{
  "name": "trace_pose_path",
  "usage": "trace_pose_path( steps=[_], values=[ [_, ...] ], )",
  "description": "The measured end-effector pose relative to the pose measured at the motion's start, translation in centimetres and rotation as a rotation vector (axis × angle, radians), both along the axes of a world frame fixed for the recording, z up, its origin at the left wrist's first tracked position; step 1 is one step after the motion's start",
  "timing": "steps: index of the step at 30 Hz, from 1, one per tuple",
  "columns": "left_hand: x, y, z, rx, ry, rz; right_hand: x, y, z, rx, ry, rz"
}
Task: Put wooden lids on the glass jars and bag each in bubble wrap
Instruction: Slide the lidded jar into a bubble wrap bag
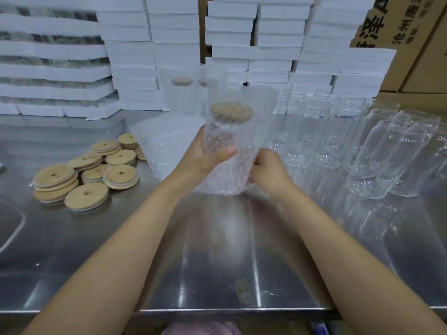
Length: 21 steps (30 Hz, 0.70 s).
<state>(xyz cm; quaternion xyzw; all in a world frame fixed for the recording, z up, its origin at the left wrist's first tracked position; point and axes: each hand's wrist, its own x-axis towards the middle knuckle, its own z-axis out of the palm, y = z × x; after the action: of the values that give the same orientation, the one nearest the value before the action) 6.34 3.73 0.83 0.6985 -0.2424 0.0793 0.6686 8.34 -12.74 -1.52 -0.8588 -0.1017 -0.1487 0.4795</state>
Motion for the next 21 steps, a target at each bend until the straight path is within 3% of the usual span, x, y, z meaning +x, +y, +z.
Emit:
trace_pose_path(
  steps=[7,10,12,14,17,21],
  values=[
    [1.0,0.7,-0.7,0.1,0.024,0.016,0.4,-1.2,0.6,-0.022,-0.061,-0.079],
    [1.3,0.8,0.2,-0.098,0.069,0.045,0.1,-1.1,1.5,0.192,-0.128,-0.069],
    [1.4,0.3,0.2,-0.29,0.117,0.098,-0.2,-0.6,2.0,0.37,-0.024,0.032],
    [1.2,-0.5,-0.3,-0.355,0.183,0.192,-0.5,0.2,1.9,0.422,0.01,0.174],
    [1.0,-2.0,-1.2,-0.284,0.234,0.278,-1.5,1.7,1.4,0.386,-0.034,0.275],
    [0.7,-2.0,-1.0,-0.197,0.182,0.406,-1.7,2.6,1.2,0.344,0.001,0.161]
  ],
)
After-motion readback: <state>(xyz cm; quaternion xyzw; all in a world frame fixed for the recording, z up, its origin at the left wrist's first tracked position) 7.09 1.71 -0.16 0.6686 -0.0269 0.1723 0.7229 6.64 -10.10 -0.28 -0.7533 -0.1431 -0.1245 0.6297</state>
